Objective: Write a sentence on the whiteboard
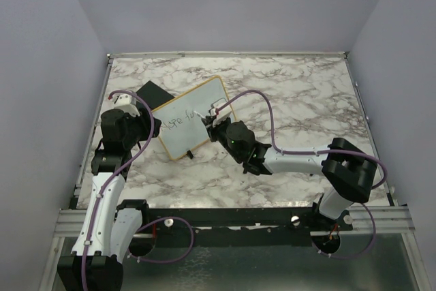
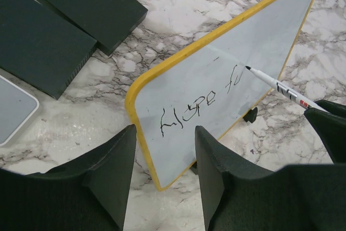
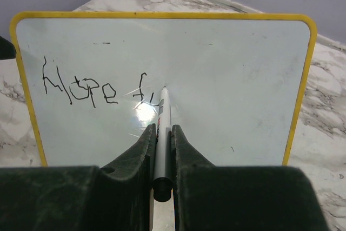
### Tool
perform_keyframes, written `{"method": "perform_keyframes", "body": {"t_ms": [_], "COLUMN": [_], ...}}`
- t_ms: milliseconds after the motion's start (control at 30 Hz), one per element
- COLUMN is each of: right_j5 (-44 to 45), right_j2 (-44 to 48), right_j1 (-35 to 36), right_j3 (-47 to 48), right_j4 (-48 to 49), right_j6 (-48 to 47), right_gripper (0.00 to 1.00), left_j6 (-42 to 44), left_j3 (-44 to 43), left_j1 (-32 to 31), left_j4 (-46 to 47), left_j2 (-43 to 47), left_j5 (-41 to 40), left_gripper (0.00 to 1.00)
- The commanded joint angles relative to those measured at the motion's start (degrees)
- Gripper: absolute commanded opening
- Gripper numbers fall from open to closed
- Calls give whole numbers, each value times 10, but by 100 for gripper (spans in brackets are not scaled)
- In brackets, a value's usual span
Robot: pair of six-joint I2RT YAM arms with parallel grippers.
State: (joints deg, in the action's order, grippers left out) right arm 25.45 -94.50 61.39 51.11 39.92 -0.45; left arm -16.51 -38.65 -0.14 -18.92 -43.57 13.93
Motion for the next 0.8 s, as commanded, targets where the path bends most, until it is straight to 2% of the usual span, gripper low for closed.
{"method": "perform_keyframes", "body": {"t_ms": [0, 767], "right_j5": [10, 10], "right_j2": [-8, -21], "right_j1": [-1, -1], "right_j3": [-8, -8], "right_j4": [-13, -21], "right_j6": [3, 24], "right_gripper": [0, 0], "left_j6": [0, -1], "left_j3": [5, 5], "left_j1": [-4, -4], "left_j4": [9, 9], "left_j2": [8, 9], "left_j5": [10, 10], "left_gripper": [50, 49]}}
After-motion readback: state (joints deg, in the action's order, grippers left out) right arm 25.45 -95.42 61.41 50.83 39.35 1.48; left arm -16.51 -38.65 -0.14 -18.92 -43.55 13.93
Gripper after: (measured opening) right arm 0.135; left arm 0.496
